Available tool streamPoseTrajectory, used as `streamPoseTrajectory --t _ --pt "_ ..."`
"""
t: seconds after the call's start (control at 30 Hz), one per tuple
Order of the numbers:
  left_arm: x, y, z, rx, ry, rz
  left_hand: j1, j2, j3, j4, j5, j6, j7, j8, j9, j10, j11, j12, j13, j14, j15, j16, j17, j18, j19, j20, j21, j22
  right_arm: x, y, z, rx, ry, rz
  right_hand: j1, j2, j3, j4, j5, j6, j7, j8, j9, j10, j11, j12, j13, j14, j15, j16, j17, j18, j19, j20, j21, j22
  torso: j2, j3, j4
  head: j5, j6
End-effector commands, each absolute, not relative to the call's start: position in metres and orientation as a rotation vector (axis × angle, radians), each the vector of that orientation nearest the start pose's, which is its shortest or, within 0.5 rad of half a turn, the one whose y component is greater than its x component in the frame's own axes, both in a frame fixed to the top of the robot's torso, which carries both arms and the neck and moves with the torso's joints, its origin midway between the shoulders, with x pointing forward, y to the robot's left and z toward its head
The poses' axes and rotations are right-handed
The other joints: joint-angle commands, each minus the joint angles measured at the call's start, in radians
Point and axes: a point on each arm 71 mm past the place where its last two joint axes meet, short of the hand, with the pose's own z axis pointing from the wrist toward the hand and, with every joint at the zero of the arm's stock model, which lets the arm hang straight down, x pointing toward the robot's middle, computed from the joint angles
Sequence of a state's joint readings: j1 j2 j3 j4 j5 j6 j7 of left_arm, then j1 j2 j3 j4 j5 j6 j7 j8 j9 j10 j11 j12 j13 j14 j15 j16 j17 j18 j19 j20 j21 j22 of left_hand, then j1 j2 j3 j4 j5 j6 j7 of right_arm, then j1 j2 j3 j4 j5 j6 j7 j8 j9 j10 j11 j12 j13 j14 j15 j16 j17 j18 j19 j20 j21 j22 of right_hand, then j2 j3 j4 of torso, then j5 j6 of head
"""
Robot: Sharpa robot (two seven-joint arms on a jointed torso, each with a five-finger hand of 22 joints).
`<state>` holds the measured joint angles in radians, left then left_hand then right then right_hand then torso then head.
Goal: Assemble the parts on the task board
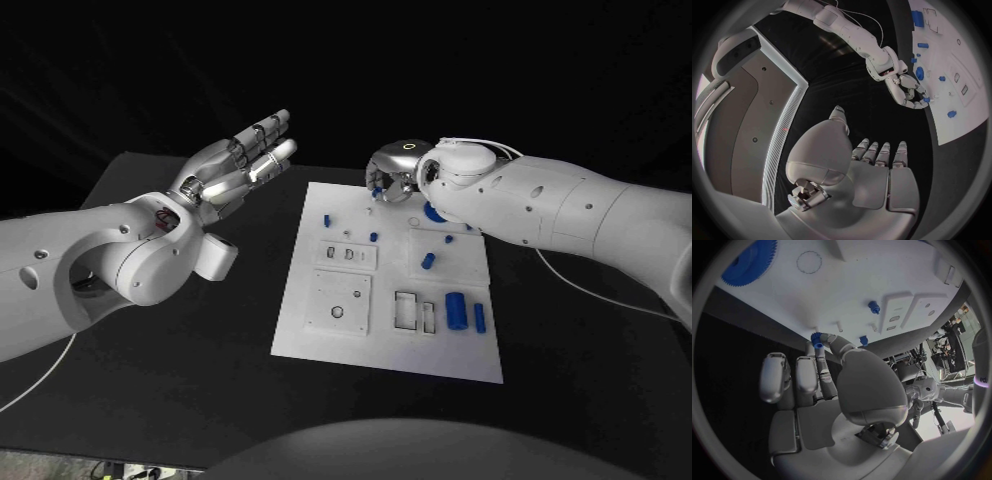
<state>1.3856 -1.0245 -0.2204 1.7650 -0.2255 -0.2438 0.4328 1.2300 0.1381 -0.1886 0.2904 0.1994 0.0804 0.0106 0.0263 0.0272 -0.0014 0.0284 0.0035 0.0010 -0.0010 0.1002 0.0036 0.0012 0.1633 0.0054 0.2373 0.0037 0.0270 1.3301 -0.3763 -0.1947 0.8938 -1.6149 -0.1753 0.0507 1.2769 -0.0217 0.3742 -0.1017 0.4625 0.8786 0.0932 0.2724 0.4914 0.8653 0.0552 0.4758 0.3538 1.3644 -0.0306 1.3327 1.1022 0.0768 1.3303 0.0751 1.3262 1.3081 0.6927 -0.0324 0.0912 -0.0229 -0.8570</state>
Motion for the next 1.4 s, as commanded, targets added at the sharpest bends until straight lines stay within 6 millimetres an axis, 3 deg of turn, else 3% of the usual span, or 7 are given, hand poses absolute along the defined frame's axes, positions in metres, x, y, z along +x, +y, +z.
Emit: streamPoseTrajectory --t 0.03,0.7,0.83,1.03,1.2,1.3,1.4 --pt "0.4395 0.2152 -0.1354 -0.689 1.547 -1.619 0.009 0.002 -0.005 0.001 0.006 0.002 0.007 0.006 -0.009 0.001 0.007 -0.003 -0.001 0.001 0.006 -0.004 -0.001 0.016 0.001 0.008 0.002 -0.022 0.5834 -0.1293 -0.1954 -0.558 1.713 0.404 0.002 -0.009 0.003 0.006 -0.006 -0.007 0.002 -0.006 0.0 0.016 -0.01 -0.008 0.001 -0.011 -0.001 -0.009 -0.005 0.006 -0.009 0.003 -0.007 0.014 -0.002 0.0001 0.0 -0.001 0.001" --pt "0.4403 0.2163 -0.1356 -0.69 1.548 -1.617 0.024 0.014 -0.016 0.002 0.014 0.016 0.034 0.012 -0.007 0.001 0.009 -0.003 -0.001 0.001 0.008 -0.004 -0.001 0.016 0.004 0.023 0.005 -0.02 0.5822 -0.126 -0.2018 -0.557 1.715 0.411 0.002 -0.012 0.009 0.015 -0.028 -0.006 -0.001 -0.02 0.0 0.001 -0.01 -0.036 -0.003 -0.031 0.001 -0.034 -0.038 0.012 -0.03 0.006 -0.033 -0.001 -0.002 -0.0012 0.0014 -0.011 -0.003" --pt "0.4403 0.2166 -0.1357 -0.69 1.551 -1.616 0.028 0.018 -0.019 0.002 0.017 0.02 0.041 0.014 -0.006 0.001 0.011 -0.003 -0.001 0.001 0.011 -0.004 -0.001 0.016 0.005 0.027 0.006 -0.019 0.5823 -0.1255 -0.2021 -0.557 1.718 0.408 0.004 -0.011 0.011 0.016 -0.032 -0.008 -0.001 -0.023 0.0 -0.003 -0.01 -0.041 -0.003 -0.035 0.001 -0.04 -0.045 0.013 -0.034 0.006 -0.039 -0.005 -0.002 -0.0012 0.0012 -0.019 -0.001" --pt "0.4405 0.2168 -0.1358 -0.691 1.554 -1.616 0.034 0.023 -0.024 0.001 0.022 0.035 0.052 0.021 -0.003 0.001 0.016 -0.003 -0.001 0.001 0.015 -0.004 -0.001 0.017 0.007 0.032 0.008 -0.018 0.5821 -0.1244 -0.2033 -0.556 1.729 0.402 0.001 -0.019 0.022 0.03 -0.092 -0.055 -0.008 -0.074 -0.022 -0.053 -0.008 -0.097 -0.019 -0.064 0.004 -0.079 -0.096 0.021 -0.062 0.009 -0.078 -0.03 -0.003 -0.001 0.0004 -0.034 0.005" --pt "0.4407 0.2167 -0.136 -0.692 1.557 -1.615 0.042 0.024 -0.027 0.001 0.026 0.046 0.059 0.027 -0.002 0.001 0.021 -0.003 -0.001 0.001 0.016 -0.004 -0.001 0.017 0.008 0.035 0.009 -0.017 0.5824 -0.126 -0.2042 -0.55 1.739 0.392 -0.001 -0.037 0.021 0.045 -0.19 -0.087 -0.02 -0.128 -0.059 -0.107 -0.001 -0.166 -0.044 -0.084 0.009 -0.115 -0.136 0.028 -0.084 0.013 -0.121 -0.055 -0.004 -0.0012 0.0002 -0.031 0.002" --pt "0.4408 0.217 -0.1362 -0.693 1.558 -1.614 0.047 0.025 -0.029 0.0 0.029 0.05 0.063 0.03 -0.001 0.001 0.023 -0.003 -0.001 0.001 0.017 -0.004 -0.001 0.017 0.009 0.037 0.01 -0.017 0.5827 -0.1276 -0.2043 -0.547 1.739 0.388 0.004 -0.04 0.012 0.05 -0.215 -0.092 -0.023 -0.147 -0.074 -0.128 0.0 -0.188 -0.049 -0.092 0.011 -0.127 -0.149 0.031 -0.091 0.015 -0.139 -0.064 -0.004 -0.0005 -0.0005 -0.027 -0.001" --pt "0.441 0.2173 -0.1364 -0.694 1.56 -1.612 0.05 0.026 -0.03 0.0 0.031 0.051 0.065 0.031 -0.001 0.001 0.024 -0.003 -0.001 0.001 0.018 -0.004 -0.001 0.017 0.01 0.037 0.011 -0.016 0.5828 -0.1292 -0.2038 -0.543 1.726 0.391 0.006 -0.04 -0.002 0.056 -0.245 -0.107 -0.04 -0.167 -0.089 -0.155 0.006 -0.207 -0.052 -0.098 0.016 -0.137 -0.157 0.032 -0.096 0.019 -0.153 -0.07 -0.004 -0.0009 0.0 -0.026 -0.002"
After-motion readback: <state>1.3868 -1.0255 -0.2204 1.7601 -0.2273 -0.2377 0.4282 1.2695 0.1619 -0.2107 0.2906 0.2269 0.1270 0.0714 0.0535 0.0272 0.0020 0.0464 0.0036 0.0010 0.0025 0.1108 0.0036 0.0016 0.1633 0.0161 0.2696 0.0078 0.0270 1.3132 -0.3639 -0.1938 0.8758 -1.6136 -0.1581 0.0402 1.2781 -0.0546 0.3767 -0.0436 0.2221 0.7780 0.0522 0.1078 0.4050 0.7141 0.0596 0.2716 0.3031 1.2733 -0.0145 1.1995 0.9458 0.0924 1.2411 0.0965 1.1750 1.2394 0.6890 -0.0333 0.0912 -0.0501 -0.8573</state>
